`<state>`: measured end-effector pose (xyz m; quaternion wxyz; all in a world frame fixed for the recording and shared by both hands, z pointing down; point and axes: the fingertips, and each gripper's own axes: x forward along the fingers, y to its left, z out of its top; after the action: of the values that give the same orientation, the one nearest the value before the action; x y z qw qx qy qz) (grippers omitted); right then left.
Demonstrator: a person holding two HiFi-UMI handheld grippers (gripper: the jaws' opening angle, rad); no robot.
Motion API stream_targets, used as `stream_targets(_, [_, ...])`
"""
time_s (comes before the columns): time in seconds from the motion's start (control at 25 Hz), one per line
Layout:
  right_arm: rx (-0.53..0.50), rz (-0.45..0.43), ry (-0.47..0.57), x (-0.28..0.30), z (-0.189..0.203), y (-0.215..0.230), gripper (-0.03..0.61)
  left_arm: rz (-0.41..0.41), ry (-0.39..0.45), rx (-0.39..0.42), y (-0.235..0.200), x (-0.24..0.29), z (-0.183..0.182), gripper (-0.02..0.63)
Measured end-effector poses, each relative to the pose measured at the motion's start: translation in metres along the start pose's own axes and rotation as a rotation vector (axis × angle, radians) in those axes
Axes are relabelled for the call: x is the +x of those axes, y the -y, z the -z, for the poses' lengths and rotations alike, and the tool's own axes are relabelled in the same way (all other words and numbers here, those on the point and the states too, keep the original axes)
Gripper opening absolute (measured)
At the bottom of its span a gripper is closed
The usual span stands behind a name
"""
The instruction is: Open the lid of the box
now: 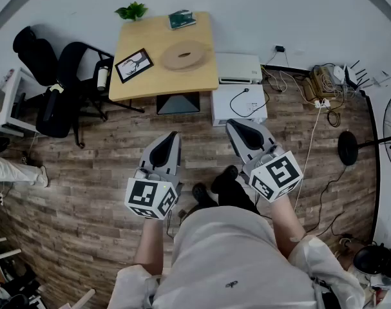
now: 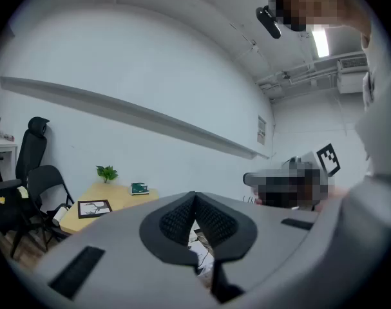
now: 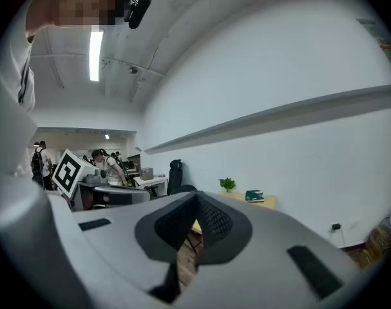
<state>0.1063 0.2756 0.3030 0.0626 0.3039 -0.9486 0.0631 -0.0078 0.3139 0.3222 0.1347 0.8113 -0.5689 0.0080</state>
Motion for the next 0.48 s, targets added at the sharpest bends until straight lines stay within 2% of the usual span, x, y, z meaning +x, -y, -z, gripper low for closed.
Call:
stream_targets(0.36, [-0.001, -0.001, -0.005, -0.0015, -0.0003, -0.0058, 0.0, 0.003, -0.002, 0.0, 0.0012, -0.0011, -0.0022, -0.002])
stream_targets(0.48, [0.007, 0.012, 0.022, -0.0028, -0.0024, -0.0059, -0.001, 0.005, -0.003, -0.002, -0.001, -0.0038, -0.0005, -0.002])
